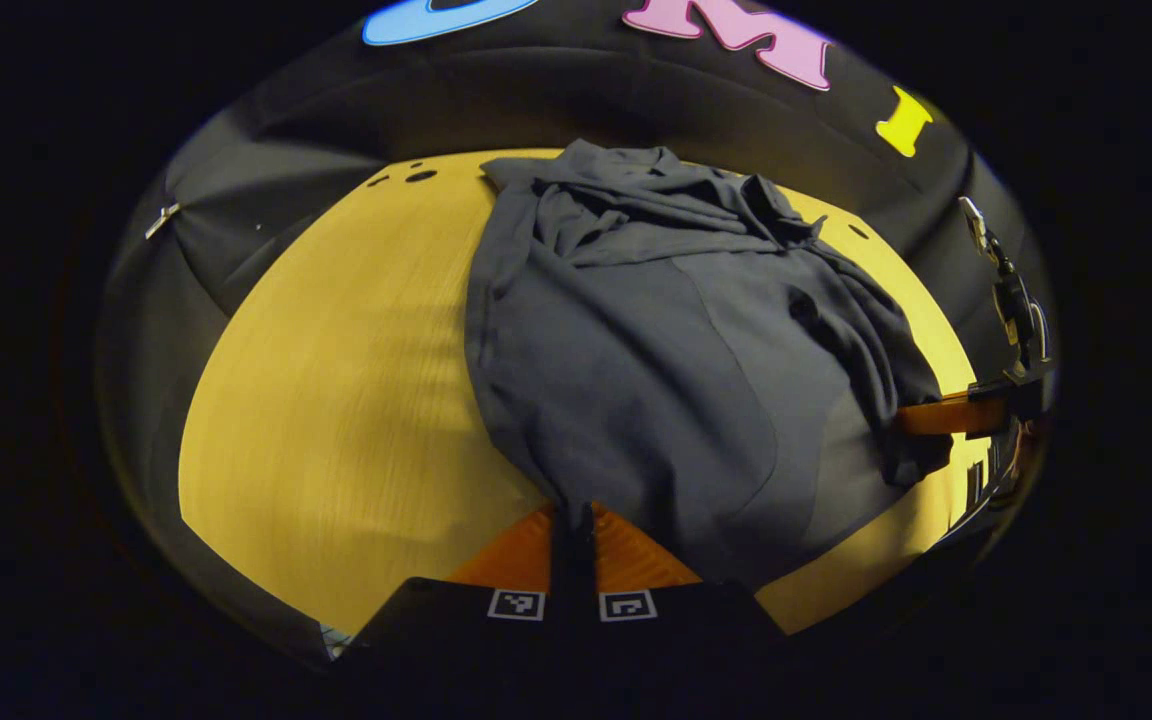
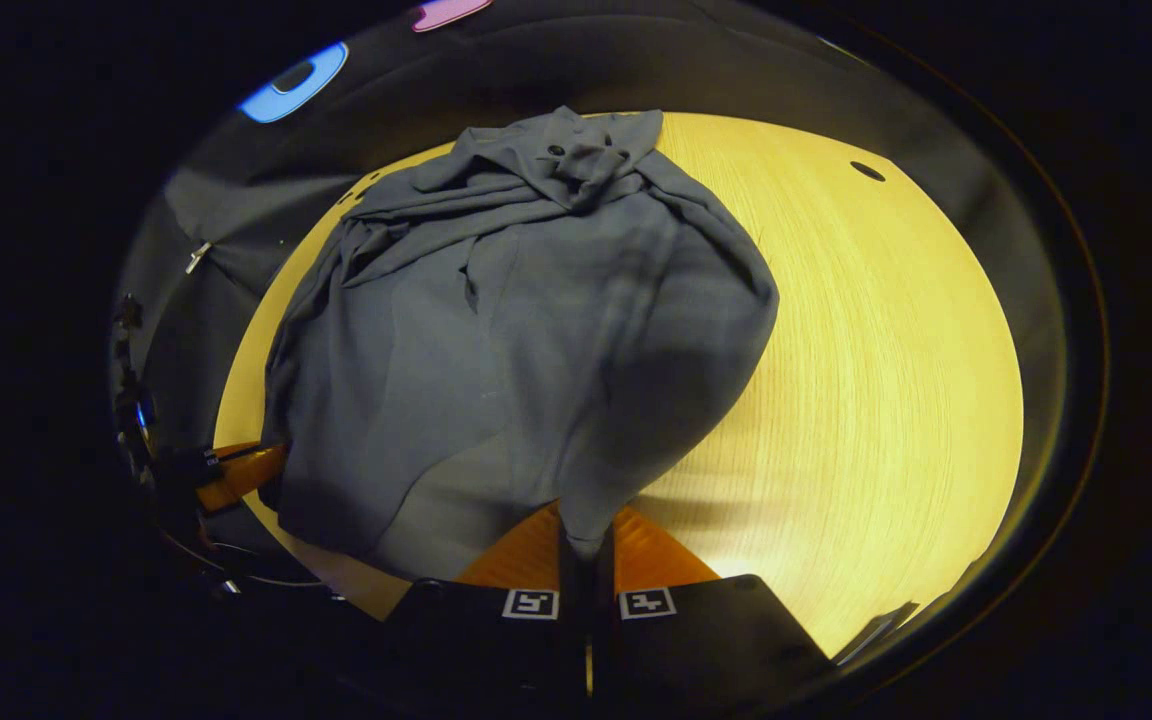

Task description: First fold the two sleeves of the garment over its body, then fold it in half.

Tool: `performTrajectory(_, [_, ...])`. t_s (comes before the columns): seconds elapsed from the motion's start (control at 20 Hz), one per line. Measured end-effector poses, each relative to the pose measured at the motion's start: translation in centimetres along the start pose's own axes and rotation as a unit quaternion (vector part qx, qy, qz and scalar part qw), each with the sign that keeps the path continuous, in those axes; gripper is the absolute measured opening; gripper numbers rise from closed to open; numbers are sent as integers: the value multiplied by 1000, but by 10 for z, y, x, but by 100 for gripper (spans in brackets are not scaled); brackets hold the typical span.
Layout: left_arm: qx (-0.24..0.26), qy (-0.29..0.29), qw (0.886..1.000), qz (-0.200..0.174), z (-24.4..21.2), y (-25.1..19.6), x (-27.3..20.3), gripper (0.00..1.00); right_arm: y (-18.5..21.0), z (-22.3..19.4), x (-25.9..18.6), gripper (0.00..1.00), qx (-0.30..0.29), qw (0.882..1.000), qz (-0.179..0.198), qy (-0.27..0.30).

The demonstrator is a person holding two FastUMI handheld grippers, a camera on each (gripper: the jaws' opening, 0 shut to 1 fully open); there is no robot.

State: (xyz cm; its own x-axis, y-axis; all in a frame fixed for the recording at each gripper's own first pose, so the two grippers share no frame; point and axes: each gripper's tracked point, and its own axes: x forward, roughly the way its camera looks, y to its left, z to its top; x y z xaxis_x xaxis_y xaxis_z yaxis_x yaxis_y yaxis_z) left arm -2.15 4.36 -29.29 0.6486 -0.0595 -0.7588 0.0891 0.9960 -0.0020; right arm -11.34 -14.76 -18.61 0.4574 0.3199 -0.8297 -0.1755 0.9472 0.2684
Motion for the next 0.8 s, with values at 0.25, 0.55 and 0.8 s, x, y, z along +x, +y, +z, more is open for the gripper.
performTrajectory(0.25, [-25, -45, 999, -15, 37, -5, -20, 6, 4, 20, -16, 7, 16, 999, 14, -27])
performTrajectory(0.55, [-41, -92, 995, -15, 83, 2, -33, 6, 10, 52, -28, 7, 13, 998, 28, -59])
performTrajectory(0.8, [-67, -118, 991, -16, 120, 7, -38, 6, 13, 91, -38, 7, 12, 995, 37, -95])
